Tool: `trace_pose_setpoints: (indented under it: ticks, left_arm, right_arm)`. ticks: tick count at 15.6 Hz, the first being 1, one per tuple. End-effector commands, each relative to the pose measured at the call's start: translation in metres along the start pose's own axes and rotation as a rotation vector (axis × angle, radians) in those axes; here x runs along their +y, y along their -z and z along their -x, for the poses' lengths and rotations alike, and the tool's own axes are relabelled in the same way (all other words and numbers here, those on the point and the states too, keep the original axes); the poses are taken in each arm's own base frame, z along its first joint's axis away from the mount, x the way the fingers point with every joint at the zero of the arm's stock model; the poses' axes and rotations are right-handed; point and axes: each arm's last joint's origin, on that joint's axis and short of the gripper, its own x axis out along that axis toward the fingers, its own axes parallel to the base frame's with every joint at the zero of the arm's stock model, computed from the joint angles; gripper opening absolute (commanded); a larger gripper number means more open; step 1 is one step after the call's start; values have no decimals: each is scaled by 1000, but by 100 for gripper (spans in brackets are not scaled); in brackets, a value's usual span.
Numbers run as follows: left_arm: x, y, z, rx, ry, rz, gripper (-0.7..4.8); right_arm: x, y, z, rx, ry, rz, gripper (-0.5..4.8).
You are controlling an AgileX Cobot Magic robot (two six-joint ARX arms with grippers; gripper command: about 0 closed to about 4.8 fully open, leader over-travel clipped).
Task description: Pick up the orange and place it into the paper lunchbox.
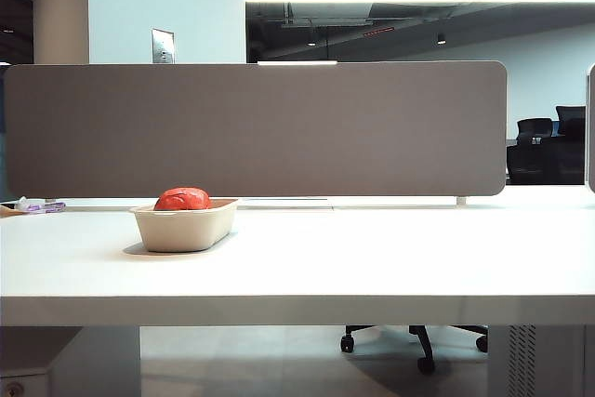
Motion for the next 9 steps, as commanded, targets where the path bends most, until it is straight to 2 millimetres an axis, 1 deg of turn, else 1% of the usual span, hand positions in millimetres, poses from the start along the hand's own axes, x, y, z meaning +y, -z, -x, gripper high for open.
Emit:
trace_pose_setpoints:
  ticks: [1,2,3,6,7,9]
  left_arm:
    - [0,0,0,-7,1,-4,-1]
    - [0,0,0,-7,1,-4,-1]
    - [0,0,0,-7,1,-4,-1]
    - [0,0,0,-7,1,-4,-1]
    - [0,0,0,-7,1,-4,-1]
    - [0,0,0,-7,1,-4,-1]
  right_arm:
    - [-2,0,0,-5,67,6,-5]
    - [-6,0,0,-7,124,-55,-5]
    - [-6,0,0,-9,125,-104,-5]
    - [-6,0,0,-8,109,-98,-5]
    - [-5,0,0,-8,46,-97,-5]
    - [-8,0,-1,-9,64,-97,-5]
